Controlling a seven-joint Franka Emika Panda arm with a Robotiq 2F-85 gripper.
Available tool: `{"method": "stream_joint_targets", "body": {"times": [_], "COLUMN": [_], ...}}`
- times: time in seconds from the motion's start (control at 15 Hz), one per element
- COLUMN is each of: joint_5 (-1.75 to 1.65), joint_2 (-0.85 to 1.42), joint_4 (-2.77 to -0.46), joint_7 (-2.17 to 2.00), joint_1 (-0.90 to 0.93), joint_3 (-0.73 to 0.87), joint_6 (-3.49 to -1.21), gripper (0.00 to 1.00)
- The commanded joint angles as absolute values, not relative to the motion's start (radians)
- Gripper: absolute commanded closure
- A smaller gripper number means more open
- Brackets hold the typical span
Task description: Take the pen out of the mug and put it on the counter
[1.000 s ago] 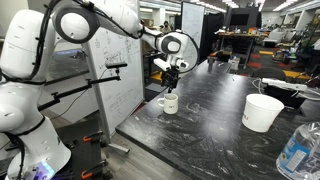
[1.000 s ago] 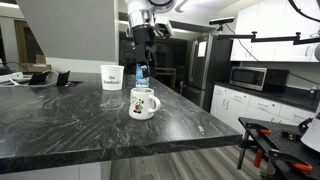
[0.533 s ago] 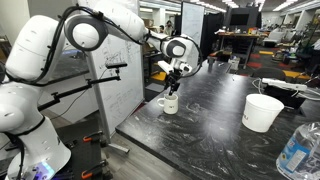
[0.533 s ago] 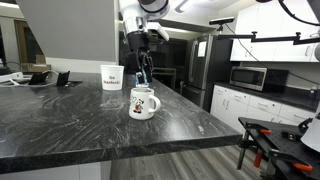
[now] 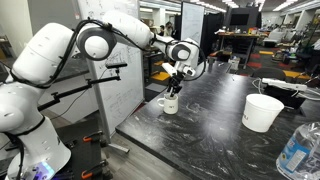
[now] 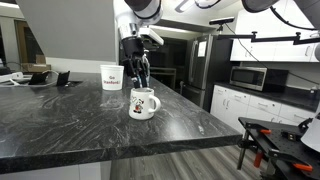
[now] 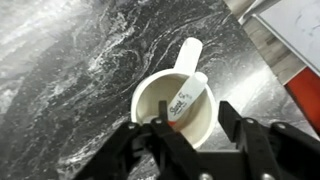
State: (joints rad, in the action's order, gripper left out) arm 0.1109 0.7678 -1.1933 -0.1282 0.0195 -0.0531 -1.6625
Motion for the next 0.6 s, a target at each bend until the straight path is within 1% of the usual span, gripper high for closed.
{"method": "stream_joint_targets", "body": {"times": [0.0,0.07,0.13,0.2,0.47,0.53], "joint_5": [0.136,0.136,0.134,0.136,0.141,0.142], "joint_2": [0.825,0.830,0.834,0.834,0.831,0.825], "joint_4": [-1.103,-1.099,-1.097,-1.095,-1.103,-1.113], "joint_7": [-0.178,-0.185,-0.188,-0.192,-0.191,-0.193], "joint_1": [0.025,0.025,0.026,0.026,0.022,0.021], "joint_3": [-0.039,-0.039,-0.038,-0.038,-0.039,-0.038], "joint_6": [-1.606,-1.608,-1.611,-1.608,-1.603,-1.610], "gripper": [0.48,0.51,0.51,0.53,0.50,0.48]}}
